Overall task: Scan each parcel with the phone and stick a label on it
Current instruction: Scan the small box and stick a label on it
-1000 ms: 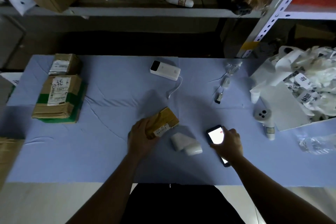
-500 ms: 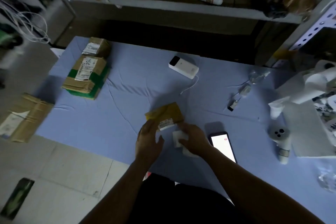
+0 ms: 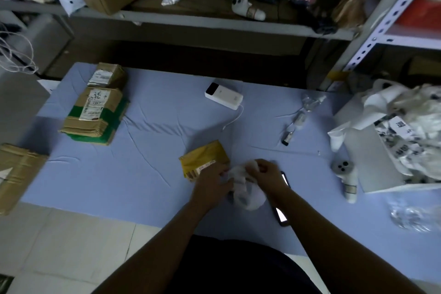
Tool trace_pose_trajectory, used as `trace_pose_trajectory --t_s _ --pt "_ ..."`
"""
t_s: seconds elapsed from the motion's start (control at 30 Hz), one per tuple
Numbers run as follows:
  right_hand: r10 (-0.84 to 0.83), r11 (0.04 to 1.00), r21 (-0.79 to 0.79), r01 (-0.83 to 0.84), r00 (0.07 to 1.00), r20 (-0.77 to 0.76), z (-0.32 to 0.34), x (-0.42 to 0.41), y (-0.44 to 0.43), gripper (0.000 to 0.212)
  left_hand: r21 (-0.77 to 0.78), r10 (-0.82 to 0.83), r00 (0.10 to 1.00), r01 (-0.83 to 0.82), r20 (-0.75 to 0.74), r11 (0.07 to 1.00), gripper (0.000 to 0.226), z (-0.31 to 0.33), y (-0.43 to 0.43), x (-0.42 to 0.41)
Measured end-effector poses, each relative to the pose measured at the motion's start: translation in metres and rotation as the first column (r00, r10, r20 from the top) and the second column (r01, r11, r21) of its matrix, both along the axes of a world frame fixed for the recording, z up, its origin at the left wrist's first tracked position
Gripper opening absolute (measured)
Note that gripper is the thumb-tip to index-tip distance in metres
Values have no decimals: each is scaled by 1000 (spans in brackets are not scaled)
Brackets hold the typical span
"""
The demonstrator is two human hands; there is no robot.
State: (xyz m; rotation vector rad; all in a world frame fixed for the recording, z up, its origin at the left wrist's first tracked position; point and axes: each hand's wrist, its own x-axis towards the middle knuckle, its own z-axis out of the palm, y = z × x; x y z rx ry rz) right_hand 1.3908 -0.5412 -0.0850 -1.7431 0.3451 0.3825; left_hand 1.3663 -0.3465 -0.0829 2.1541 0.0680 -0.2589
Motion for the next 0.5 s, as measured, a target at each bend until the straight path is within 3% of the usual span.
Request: trace_pose_trajectory --t_s 0.17,0.37,0.5 --pt "-165 961 213 175 984 -67 9 -16 -3 9 -4 -76 996 77 44 997 41 5 -12 13" --pt "-170 962 190 195 975 -143 10 -39 -1 13 -242 -11 995 -15 -103 970 34 4 -19 20" --pt "-189 839 422 343 911 -366 10 -42 10 28 -297 -25 993 -11 -115 955 27 5 -15 19"
